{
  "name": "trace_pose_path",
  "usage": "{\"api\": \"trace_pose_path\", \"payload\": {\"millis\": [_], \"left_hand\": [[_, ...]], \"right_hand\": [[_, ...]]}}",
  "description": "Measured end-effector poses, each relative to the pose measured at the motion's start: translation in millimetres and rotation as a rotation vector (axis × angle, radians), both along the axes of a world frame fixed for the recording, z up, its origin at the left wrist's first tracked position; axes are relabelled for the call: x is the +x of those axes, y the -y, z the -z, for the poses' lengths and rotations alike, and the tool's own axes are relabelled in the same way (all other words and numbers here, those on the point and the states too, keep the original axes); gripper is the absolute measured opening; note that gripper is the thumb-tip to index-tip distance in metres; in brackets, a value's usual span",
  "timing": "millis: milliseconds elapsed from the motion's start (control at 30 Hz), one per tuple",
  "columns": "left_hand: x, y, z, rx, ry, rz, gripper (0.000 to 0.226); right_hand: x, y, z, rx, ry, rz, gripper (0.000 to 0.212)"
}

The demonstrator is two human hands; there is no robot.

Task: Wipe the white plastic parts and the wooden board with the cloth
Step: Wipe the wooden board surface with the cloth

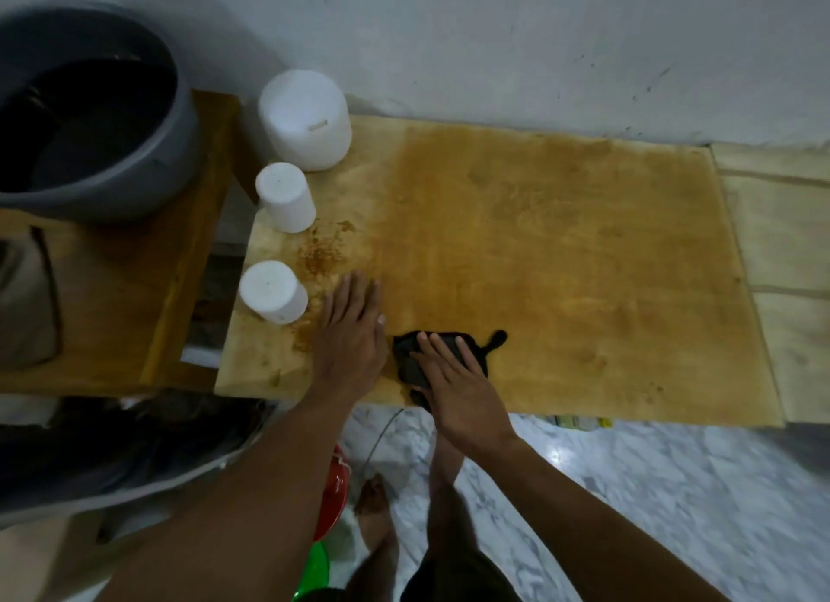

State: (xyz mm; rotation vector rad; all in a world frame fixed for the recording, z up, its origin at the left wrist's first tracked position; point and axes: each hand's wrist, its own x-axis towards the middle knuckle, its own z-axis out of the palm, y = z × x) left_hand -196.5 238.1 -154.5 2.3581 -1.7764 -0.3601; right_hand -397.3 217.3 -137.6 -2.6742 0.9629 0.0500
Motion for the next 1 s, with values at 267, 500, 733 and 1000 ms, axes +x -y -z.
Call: {"api": "trace_pose_path", "payload": {"millis": [267,500,733,1000], "left_hand": [[-12.5,1.7,-19.9,-0.135,-0.109,-0.148,0.033],[-22.7,80.5,-35.4,-0.073,-0.094,-0.124,0.040],[-14.1,152.1,-21.8,-0.042,-0.056,-0.121,0.051],[-9.0,188.1,3.4,0.007,0.053,-0.129,0.061]], "right_hand": [[-28.3,-31.7,-53.5,0.417,0.266,0.133,0.044],[-12.6,103.0,-86.6,0.396,0.234,0.346,0.041],[21.0,239.5,-63.4,0.015,0.217,0.346,0.043],[73.6,343.6,-18.7,-0.022,0.237,0.394,0.060]]}}
